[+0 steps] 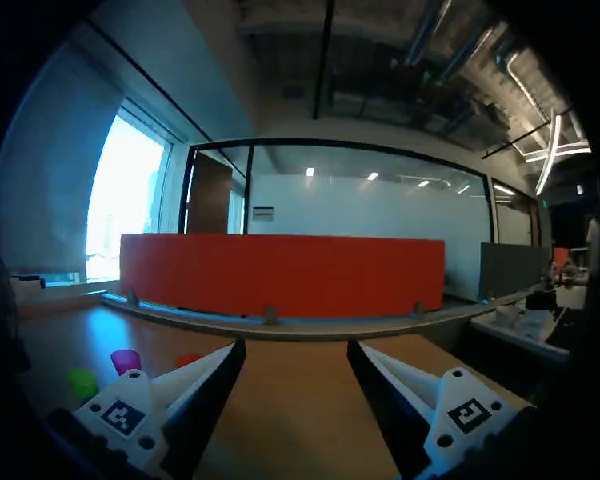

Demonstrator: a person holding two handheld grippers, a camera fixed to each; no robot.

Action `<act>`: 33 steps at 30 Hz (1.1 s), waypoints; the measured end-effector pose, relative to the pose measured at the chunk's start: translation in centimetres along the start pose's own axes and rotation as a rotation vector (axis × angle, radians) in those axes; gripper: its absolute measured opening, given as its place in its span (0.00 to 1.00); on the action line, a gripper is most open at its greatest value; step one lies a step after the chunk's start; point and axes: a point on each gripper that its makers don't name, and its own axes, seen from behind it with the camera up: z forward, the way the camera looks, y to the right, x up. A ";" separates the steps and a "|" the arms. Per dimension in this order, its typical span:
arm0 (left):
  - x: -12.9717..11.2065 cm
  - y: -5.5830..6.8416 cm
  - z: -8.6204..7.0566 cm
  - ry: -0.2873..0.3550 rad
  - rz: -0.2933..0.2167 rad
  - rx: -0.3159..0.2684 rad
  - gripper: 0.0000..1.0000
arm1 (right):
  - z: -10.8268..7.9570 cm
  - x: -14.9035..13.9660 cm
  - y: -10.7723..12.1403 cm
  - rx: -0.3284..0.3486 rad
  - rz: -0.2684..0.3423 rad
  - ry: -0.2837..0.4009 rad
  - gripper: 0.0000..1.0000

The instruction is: Pour water

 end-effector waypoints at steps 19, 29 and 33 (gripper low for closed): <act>-4.9 -2.3 0.3 -0.015 0.023 0.041 0.91 | 0.7 -0.2 0.2 -0.038 0.050 -0.030 0.99; -6.5 -3.5 0.8 -0.026 0.089 0.042 0.91 | 1.0 -1.0 0.5 -0.055 0.067 -0.044 0.99; -7.4 -4.1 0.8 -0.033 0.076 0.048 0.92 | 0.9 -1.1 0.6 -0.061 0.063 -0.049 0.99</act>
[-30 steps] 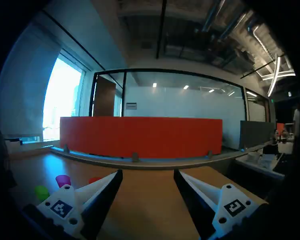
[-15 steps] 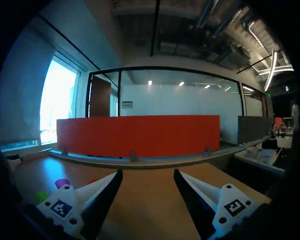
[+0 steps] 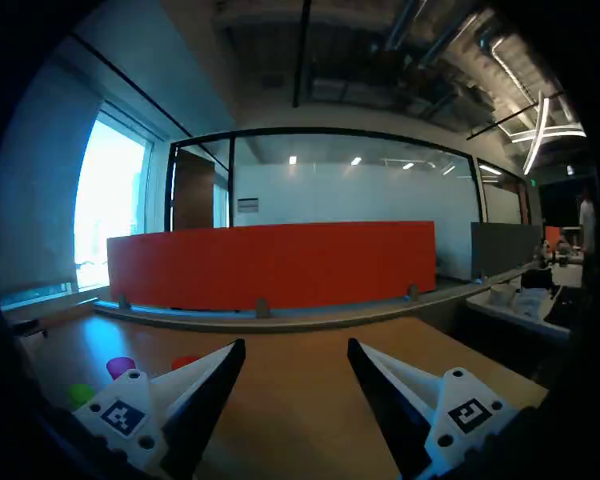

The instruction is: Pour water

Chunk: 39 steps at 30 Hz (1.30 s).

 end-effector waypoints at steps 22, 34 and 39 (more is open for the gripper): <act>-2.8 -2.4 0.5 -0.035 -0.036 0.034 0.91 | 0.0 0.2 1.0 -0.032 -0.008 -0.012 0.99; -2.7 -2.6 0.4 -0.031 -0.027 0.037 0.91 | 0.0 -0.2 1.3 -0.039 0.001 -0.014 0.99; -2.9 -2.4 0.4 -0.031 -0.024 0.034 0.92 | -0.1 -0.1 1.4 -0.039 0.003 -0.012 0.99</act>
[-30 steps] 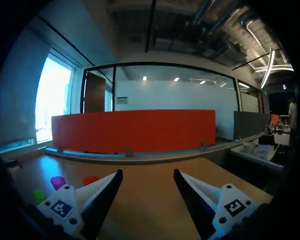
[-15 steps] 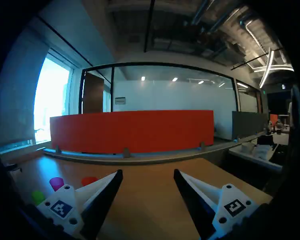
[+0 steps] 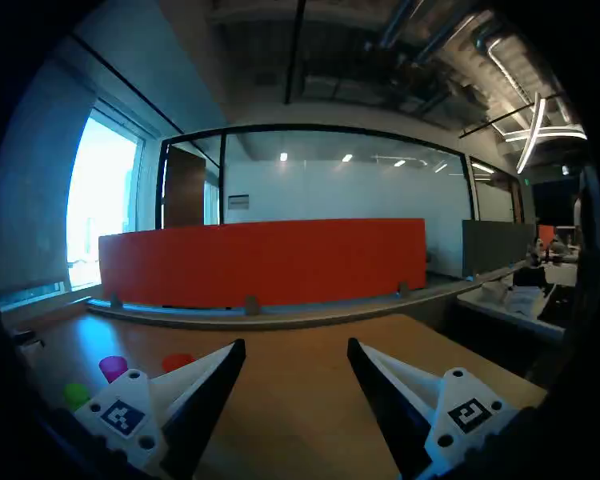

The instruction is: Pour water

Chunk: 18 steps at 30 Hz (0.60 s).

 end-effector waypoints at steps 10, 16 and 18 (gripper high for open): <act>0.0 0.0 0.0 -0.001 0.000 0.000 0.92 | -0.1 0.6 0.3 0.000 -0.031 0.028 0.99; -0.1 0.0 0.0 -0.002 0.001 0.000 0.92 | -0.4 1.1 1.1 -0.011 -0.063 0.061 0.99; -0.1 0.0 0.0 -0.002 0.000 0.000 0.91 | -0.5 1.1 1.4 -0.014 -0.064 0.070 0.99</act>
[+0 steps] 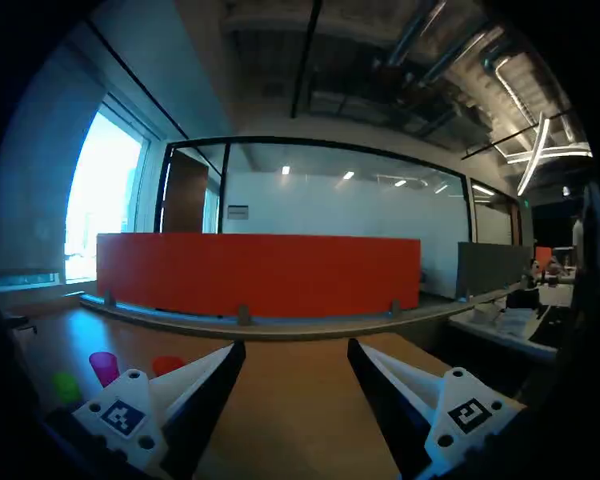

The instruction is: Pour water

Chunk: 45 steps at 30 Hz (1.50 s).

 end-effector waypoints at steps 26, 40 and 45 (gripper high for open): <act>0.0 0.0 0.0 0.000 0.000 0.000 0.92 | 0.1 -6.3 -2.0 0.066 0.033 0.020 0.99; 0.0 0.1 0.0 0.000 0.000 0.000 0.92 | 0.5 -8.4 -3.6 0.089 0.079 0.000 0.99; 0.0 0.1 0.0 0.000 0.000 0.000 0.92 | 0.6 -9.0 -3.3 0.078 0.084 -0.015 0.99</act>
